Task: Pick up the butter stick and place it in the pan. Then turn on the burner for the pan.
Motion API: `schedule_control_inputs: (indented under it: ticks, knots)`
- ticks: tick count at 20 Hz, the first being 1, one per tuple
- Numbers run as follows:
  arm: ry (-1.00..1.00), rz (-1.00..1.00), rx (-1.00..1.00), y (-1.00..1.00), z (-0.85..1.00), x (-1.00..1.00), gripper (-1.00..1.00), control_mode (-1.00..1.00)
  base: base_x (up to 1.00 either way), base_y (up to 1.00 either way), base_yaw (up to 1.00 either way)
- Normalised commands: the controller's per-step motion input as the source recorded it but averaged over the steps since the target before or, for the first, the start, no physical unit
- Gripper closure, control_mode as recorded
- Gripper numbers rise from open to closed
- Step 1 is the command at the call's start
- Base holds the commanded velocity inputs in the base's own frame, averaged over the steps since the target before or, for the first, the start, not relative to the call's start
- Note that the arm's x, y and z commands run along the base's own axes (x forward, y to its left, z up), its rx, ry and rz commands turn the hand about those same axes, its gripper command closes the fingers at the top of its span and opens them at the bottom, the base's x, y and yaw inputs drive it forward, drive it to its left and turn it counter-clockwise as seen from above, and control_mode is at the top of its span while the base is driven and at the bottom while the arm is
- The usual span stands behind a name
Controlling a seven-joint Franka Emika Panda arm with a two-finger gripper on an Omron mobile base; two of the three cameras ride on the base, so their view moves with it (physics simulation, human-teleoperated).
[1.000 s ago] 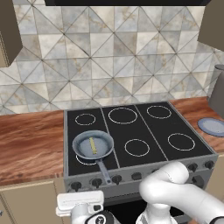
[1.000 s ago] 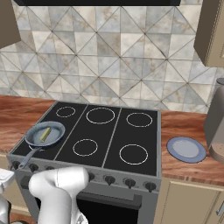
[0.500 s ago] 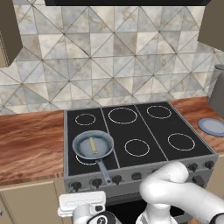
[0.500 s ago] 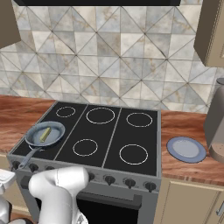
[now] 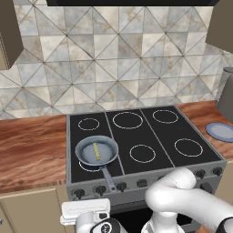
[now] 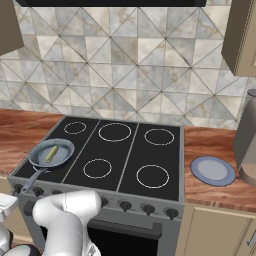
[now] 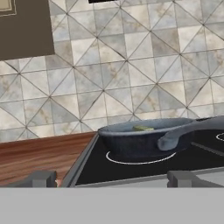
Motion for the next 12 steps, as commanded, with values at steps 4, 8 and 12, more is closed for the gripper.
schedule_control_inputs:
  ticks: [4, 8, 12]
  knots:
    - [0.05, 0.0, 0.0, 0.0, 0.0, 0.0, -1.0, -1.0, 0.0, 0.0, 0.0]
    - [0.01, 0.0, 0.0, -0.16, -0.01, 0.0, -1.0, -1.0, 0.0, 0.0, 0.0]
    - [0.0, 0.0, 0.0, -0.2, 0.0, 0.0, -1.0, -1.0, 0.0, 0.0, 0.0]
